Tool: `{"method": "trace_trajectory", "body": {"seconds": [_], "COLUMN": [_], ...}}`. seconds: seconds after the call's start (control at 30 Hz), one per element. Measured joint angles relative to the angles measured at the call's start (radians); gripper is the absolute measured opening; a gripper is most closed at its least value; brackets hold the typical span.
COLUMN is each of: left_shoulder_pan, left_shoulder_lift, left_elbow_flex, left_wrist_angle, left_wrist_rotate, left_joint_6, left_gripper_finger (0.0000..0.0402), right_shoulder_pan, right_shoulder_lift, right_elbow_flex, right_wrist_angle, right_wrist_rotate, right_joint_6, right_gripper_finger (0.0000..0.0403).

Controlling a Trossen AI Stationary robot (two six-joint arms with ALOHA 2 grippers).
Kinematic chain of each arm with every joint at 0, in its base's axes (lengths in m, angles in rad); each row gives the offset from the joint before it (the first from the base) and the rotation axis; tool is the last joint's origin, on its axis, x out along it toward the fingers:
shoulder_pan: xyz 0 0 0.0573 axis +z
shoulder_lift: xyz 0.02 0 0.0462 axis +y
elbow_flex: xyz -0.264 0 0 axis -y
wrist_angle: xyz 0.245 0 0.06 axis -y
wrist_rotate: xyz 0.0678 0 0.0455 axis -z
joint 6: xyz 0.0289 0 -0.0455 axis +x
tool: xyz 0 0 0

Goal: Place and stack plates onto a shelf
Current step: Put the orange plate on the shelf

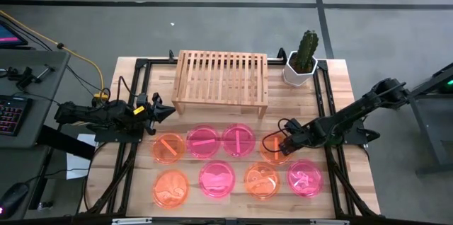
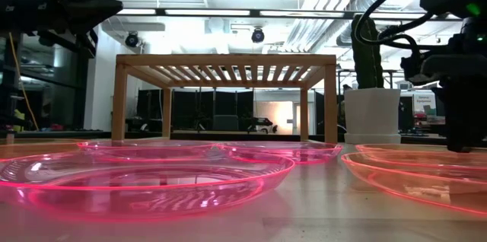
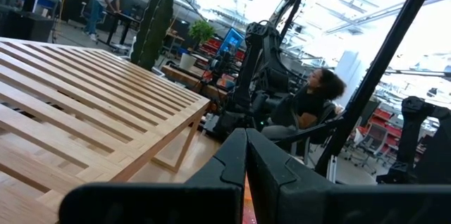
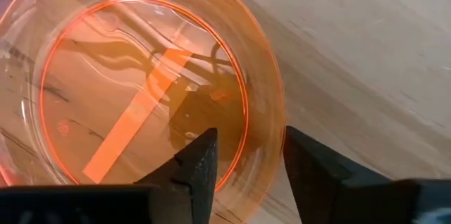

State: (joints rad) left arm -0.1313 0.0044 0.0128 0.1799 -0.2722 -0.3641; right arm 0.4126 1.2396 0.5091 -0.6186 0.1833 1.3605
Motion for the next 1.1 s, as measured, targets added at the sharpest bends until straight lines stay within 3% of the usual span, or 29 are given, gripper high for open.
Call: {"method": "trace_trajectory", "body": {"seconds": [0.17,0.4,0.7,1.1], "left_shoulder_pan": [0.0,0.0,0.0,0.0], "left_shoulder_lift": [0.0,0.0,0.0,0.0], "left_elbow_flex": [0.0,0.0,0.0,0.0], "left_wrist_angle": [0.0,0.0,0.0,0.001], "left_wrist_rotate": [0.0,0.0,0.0,-0.018], "left_joint_6": [0.0,0.0,0.001,0.006], "left_gripper_finger": [0.0001,0.0001,0.0001,0.0001], "right_shoulder_pan": [0.0,0.0,-0.009,-0.015], "right_shoulder_lift": [0.0,0.0,-0.031,-0.208], "right_elbow_flex": [0.0,0.0,0.0,0.0], "right_wrist_angle": [-0.001,-0.027,-0.037,-0.032], "right_wrist_rotate": [0.0,0.005,-0.033,-0.032], "right_joint_6": [-0.011,-0.013,-0.059,-0.098], "right_gripper_finger": [0.0096,0.0008,0.0002,0.0]}}
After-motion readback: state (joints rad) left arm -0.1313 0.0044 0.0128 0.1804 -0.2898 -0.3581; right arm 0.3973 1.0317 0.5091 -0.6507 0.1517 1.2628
